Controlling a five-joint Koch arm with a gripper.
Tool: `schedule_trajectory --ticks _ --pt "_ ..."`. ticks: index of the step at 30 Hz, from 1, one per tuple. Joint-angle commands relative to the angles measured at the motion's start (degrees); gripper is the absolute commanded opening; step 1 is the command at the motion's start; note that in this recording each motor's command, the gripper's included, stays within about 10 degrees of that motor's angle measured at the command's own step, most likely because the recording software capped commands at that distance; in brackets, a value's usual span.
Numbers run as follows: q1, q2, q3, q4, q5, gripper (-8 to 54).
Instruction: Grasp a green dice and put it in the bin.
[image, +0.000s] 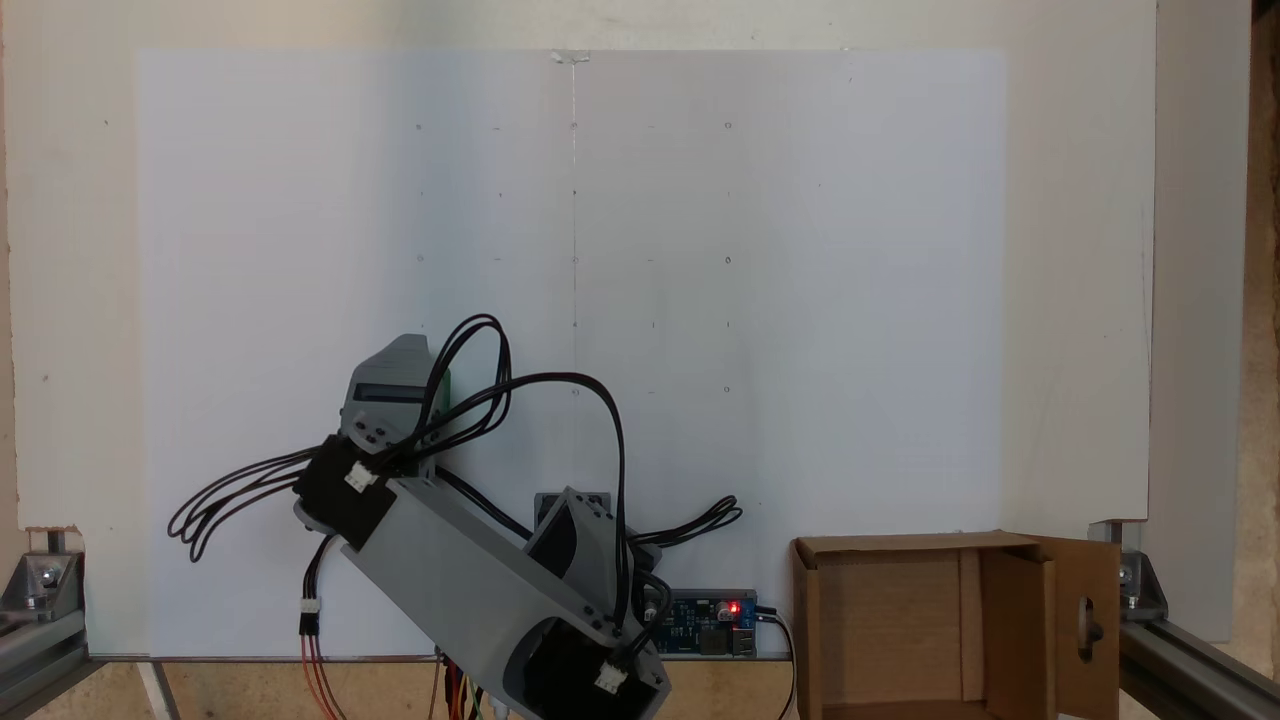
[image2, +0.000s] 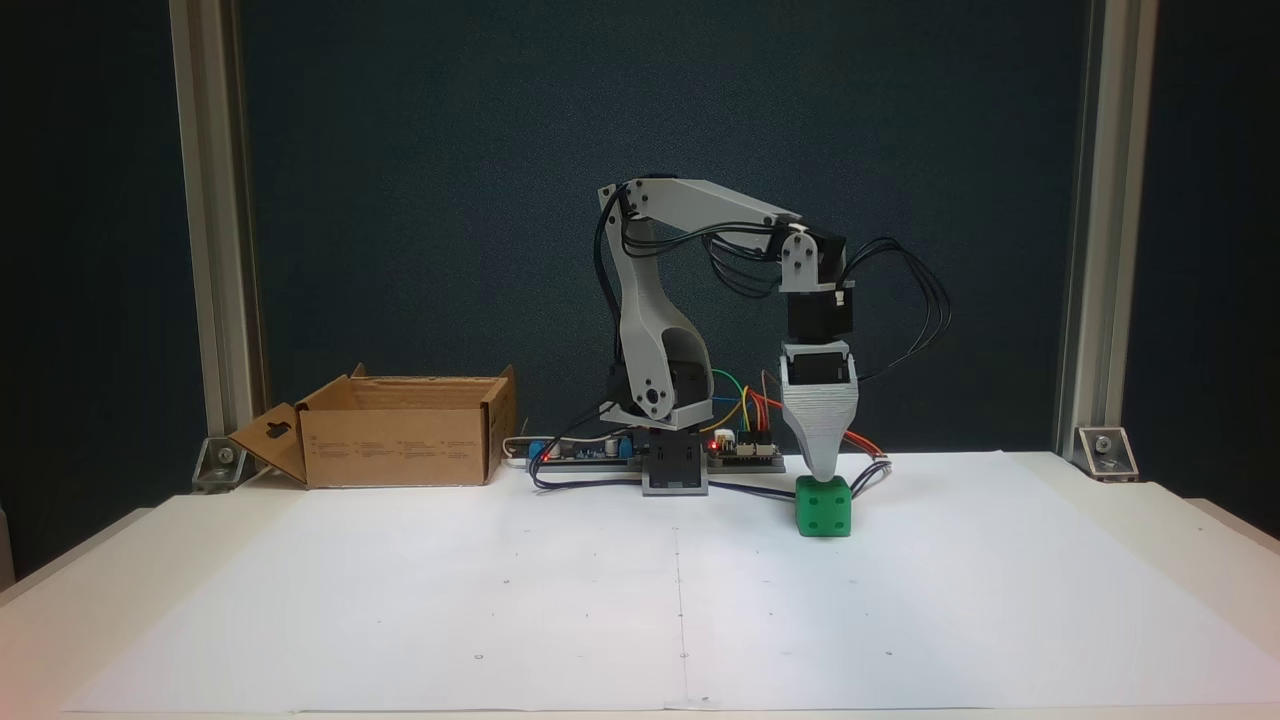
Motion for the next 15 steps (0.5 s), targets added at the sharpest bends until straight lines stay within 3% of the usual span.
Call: schedule_trajectory --ticks 1,15 --pt "0.0 -0.3 -1.0 -1.9 4.6 43.3" --pt "0.0 -0.8 2.6 -7.9 5.6 44.9"
